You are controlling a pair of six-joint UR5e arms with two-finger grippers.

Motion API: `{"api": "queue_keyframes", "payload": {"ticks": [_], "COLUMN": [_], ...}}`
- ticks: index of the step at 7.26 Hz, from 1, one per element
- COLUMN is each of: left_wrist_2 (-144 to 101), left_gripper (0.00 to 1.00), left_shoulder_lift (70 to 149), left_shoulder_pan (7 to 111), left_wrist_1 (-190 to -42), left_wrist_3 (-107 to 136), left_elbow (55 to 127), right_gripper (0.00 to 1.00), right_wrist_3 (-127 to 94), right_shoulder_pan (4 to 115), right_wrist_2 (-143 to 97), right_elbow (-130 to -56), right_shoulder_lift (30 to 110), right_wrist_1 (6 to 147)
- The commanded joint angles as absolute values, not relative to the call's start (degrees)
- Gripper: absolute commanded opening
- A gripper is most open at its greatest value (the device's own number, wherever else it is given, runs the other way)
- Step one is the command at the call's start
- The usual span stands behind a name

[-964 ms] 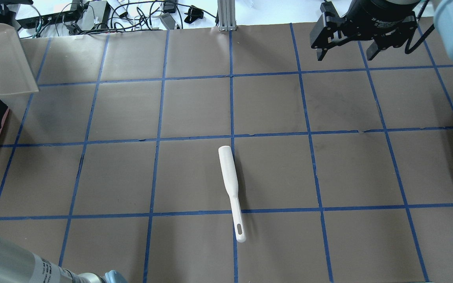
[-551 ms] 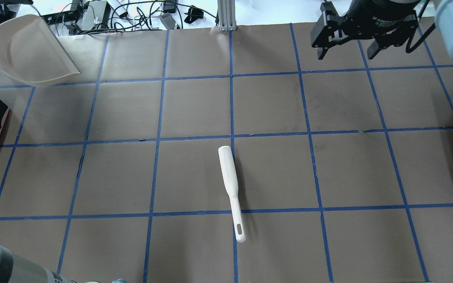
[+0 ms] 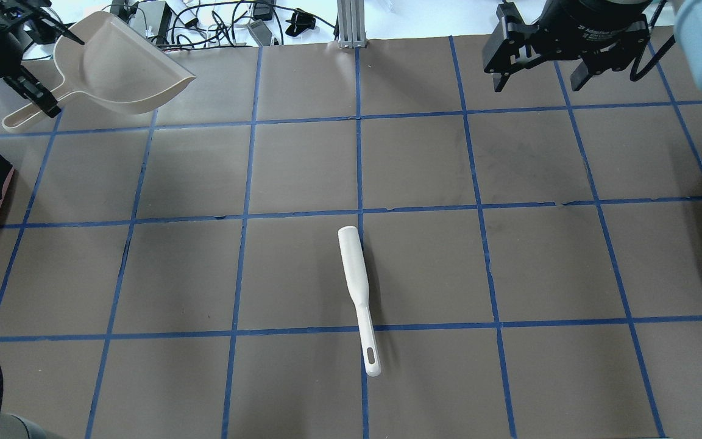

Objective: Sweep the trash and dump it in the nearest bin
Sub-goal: 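Bring the emptied dustpan back over the table with the left gripper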

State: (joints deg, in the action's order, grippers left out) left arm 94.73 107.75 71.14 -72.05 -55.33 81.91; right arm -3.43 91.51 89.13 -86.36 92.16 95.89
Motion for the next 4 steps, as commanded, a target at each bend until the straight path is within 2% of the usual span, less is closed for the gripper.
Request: {"api": "queue_keyframes", "payload": {"ticks": [1,4], "left_wrist_2": [94.9,92.4], "left_gripper": [0.0,0.0], "left_shoulder_lift": [108.1,109.9], "left_shoulder_pan": [80.1,86.7], "left_wrist_1": [-74.2,-78.5], "left_wrist_3": [-39.2,-27.8], "left_elbow": [81.7,81.7], "right_gripper": [1.0,1.0], "right_wrist_3": [-3.5,-3.4], "right_shoulder_pan": [91.5,91.5], "right_wrist_2": [89.3,89.3], "right_elbow": [-86.3,-86.3], "right_shoulder_lift": [92.2,92.2], "right_wrist_1": [95.8,95.8]}}
